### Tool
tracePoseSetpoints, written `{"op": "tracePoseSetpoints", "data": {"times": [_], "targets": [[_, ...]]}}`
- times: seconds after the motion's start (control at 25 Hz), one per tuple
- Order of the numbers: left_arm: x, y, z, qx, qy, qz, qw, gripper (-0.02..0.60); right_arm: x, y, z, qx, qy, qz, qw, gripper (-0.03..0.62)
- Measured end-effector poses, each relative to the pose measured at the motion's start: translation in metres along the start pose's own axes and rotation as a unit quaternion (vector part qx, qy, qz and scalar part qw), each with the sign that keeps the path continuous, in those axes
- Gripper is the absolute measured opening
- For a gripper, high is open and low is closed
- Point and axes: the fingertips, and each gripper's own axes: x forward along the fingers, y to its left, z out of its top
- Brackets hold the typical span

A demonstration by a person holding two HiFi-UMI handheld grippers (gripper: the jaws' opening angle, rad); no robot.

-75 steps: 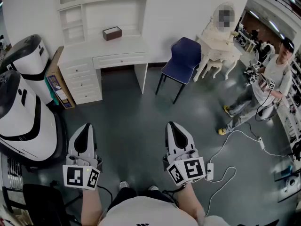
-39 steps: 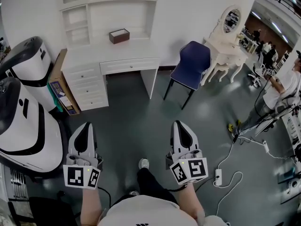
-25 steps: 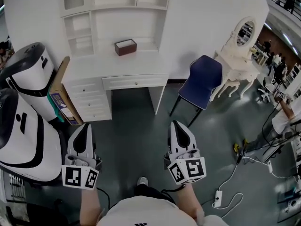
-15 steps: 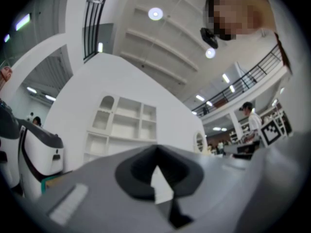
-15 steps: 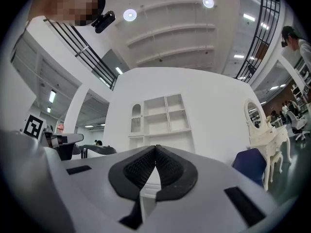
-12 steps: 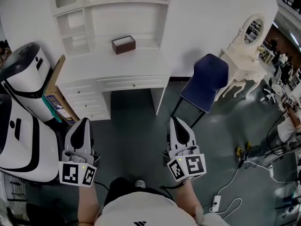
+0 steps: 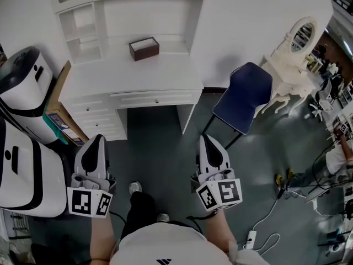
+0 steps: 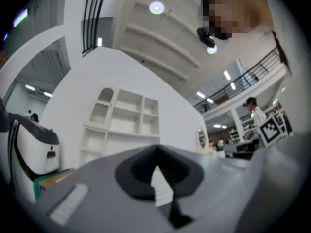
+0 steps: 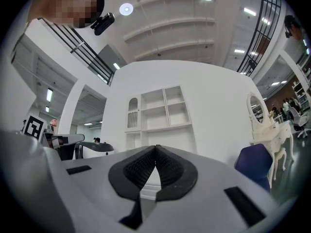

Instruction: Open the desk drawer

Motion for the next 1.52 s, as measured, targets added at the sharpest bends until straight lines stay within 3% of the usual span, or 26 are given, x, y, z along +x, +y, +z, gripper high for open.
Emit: {"op": "tracePoseSetpoints", "data": {"times": [0.32,0.88,1.28,1.52], "targets": [[0.07,0.068,-0.021,-0.01,0.007,-0.004,0.9999,0.005,0.091,0.002,-0.011,-0.003,0.002,-0.011,1.0,0.0],[0.174,0.178,-0.035,-0.015,-0.007,-0.045,0.9989,0.005,0.224,0.024,-0.021,-0.015,-0.01,-0.048,0.999,0.0],[0.217,0.226,-0.049,-0.023,-0.014,-0.073,0.997,0.005,0.28,0.037,-0.034,-0.013,-0.008,-0.068,0.998,0.0],[0.229,0.237,-0.062,-0.033,-0.015,-0.08,0.9961,0.005,0.301,0.036,-0.06,0.001,0.028,-0.069,0.997,0.0]]}}
